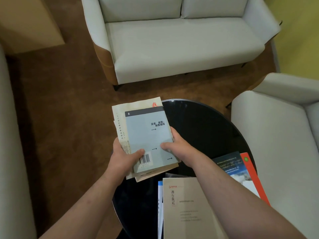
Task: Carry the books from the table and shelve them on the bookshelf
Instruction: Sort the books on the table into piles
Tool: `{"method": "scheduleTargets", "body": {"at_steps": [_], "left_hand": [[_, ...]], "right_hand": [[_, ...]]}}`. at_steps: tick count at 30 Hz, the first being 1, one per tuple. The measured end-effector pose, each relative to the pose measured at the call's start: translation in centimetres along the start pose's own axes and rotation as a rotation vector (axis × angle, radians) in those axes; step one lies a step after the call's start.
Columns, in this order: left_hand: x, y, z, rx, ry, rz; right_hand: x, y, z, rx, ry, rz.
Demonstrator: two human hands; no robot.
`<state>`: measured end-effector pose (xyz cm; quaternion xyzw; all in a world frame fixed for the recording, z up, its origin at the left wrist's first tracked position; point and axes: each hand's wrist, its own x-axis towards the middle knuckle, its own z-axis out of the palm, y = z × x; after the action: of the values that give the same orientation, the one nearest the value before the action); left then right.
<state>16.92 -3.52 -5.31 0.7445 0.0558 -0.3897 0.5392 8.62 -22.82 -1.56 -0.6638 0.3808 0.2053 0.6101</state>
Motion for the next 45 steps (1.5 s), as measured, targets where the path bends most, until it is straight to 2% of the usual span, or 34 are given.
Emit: {"method": "scheduleTargets", "body": {"at_steps": [10, 14, 16, 18, 21, 25, 30, 34, 37, 40, 43, 45], "left_hand": [[0.7, 0.3, 0.7, 0.077, 0.005, 0.028], [0.1, 1.4, 0.9, 0.148, -0.015, -0.013], [-0.9, 2.0, 1.2, 0.169, 0.054, -0.025], [-2.8, 2.6, 2.0, 0.193, 0.218, 0.000], [-7.5, 3.5, 4.1, 0.192, 0.370, 0.151], [-13.6, 3.8, 8.3, 0.267, 0.241, 0.273], [-17.1, 0.5, 13.0, 0.728, -0.008, 0.393], [-18.9, -2.4, 16.0, 1.167, -0.116, 0.571], [-21.1, -3.7, 19.7, 1.071, -0.276, 0.757], [-23.4, -3.3, 24.2, 0.871, -0.385, 0.555], [-23.8, -3.5, 28.9, 0.504, -0.340, 0.118], [-22.5, -4.9, 31.3, 0.243, -0.227, -0.138]], "right_hand": [[-0.2, 1.3, -0.8, 0.119, 0.029, 0.001], [-1.6, 1.7, -1.9, 0.028, -0.005, -0.012], [-3.0, 2.5, -2.8, -0.069, 0.033, -0.017], [-4.5, 4.1, -3.8, -0.097, 0.111, -0.032], [-7.5, 6.9, -6.0, -0.026, 0.243, -0.116], [-11.4, 10.4, -10.0, -0.001, 0.413, -0.172], [-14.0, 17.1, -13.4, 0.025, 0.467, -0.080], [-14.0, 22.7, -15.2, -0.034, 0.524, -0.019], [-13.1, 26.1, -16.7, -0.230, 0.616, 0.038], [-12.3, 27.7, -17.6, -0.370, 0.592, 0.171], [-11.6, 28.5, -18.1, -0.285, 0.544, 0.216], [-11.2, 29.1, -18.5, -0.246, 0.516, 0.222]]}}
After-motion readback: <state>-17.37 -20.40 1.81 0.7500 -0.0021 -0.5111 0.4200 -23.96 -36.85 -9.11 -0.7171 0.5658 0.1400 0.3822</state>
